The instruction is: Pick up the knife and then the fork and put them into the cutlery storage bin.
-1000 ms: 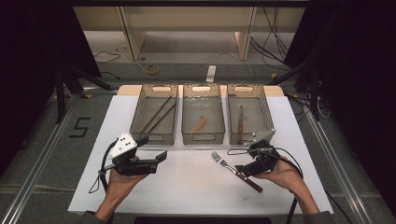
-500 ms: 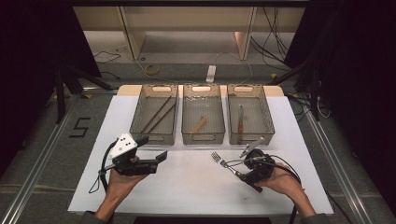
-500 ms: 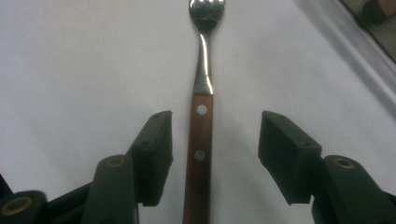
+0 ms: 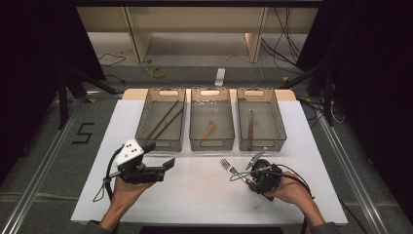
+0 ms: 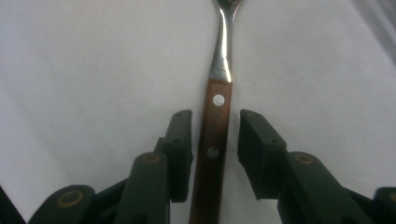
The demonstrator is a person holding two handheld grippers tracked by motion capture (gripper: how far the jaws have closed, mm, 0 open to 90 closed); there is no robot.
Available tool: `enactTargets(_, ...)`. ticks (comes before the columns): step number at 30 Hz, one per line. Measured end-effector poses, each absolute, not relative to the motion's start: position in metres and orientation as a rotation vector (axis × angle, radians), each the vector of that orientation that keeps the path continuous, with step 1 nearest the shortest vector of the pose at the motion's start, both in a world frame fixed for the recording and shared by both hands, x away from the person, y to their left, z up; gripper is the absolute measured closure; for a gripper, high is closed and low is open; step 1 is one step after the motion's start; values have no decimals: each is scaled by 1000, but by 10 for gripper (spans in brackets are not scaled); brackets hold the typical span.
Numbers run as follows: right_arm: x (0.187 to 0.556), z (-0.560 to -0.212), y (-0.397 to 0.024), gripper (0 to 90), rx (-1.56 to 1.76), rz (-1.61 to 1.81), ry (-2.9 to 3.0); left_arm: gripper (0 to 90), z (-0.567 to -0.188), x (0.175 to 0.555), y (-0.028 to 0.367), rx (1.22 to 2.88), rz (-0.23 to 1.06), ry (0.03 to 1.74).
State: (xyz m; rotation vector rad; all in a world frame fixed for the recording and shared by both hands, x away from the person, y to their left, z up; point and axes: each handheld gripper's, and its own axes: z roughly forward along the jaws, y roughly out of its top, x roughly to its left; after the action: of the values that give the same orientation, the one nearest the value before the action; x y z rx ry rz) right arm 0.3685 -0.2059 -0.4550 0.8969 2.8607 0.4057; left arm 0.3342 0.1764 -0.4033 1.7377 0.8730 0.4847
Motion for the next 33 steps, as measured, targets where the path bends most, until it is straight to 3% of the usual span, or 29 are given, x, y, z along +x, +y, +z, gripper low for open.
enactTargets(17, 373, -457, -206, 759, 915, 386, 2891, 121, -403, 334, 176, 1739, 488, 871)
enactTargets(33, 371, -454, -205, 772, 904, 392, 2876, 121, -404, 334, 176, 1742, 488, 872)
